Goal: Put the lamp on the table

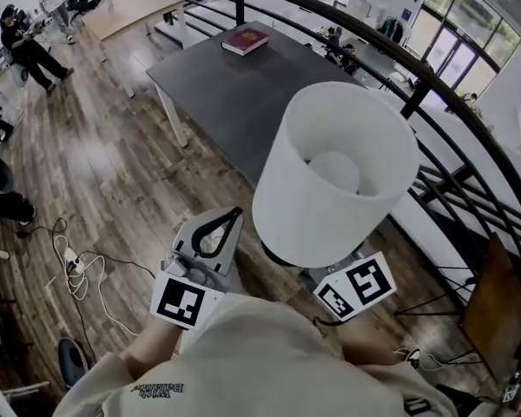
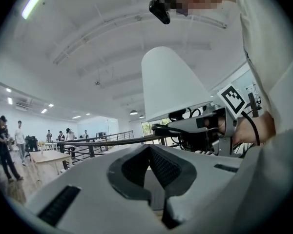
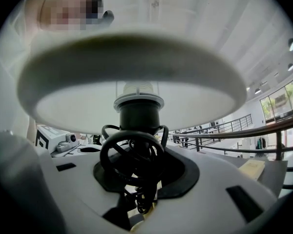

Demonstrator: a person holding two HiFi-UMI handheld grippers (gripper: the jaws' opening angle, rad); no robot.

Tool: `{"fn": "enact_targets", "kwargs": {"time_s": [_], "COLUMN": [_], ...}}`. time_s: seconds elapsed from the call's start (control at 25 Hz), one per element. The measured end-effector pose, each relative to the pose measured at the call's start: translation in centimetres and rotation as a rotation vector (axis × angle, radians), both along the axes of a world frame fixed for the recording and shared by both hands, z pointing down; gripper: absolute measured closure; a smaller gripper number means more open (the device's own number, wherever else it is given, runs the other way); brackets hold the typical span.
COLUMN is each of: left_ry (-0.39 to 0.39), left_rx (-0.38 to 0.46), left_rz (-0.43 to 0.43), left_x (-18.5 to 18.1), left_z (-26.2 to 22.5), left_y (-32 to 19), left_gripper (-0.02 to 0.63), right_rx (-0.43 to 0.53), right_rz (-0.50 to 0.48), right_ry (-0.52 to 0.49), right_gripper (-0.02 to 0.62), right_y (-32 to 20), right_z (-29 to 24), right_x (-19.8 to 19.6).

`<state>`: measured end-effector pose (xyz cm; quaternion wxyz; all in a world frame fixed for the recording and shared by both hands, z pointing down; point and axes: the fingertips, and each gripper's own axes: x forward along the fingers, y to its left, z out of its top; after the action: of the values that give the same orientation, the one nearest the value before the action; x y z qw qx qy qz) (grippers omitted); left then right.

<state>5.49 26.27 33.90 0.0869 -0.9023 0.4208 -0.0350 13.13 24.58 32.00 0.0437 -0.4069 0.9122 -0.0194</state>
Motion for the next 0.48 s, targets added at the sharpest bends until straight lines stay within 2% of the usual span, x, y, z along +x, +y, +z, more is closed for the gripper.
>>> {"fn": "enact_targets", "kwargs": {"time_s": [0.4, 0.48], "left_ry": [0.017, -0.011], "left_rx": [-0.028, -0.028], "left_rz": [-0.011, -0.006], "left_x": [-6.1, -7.1], "left_z": [-0.4, -0.2], "left_y": [-12.9, -15.9], "left_gripper": [0.600, 0.601], "right_rx": [-0.050, -0.057], "right_rz": [-0.012, -0.014], "right_ry": [0.002, 0.008], "right_gripper": [0.479, 0.479], "right_y": [-12.7, -15.4], "right_z": [0.1, -0.1], "right_x": [-5.9, -6.9]}}
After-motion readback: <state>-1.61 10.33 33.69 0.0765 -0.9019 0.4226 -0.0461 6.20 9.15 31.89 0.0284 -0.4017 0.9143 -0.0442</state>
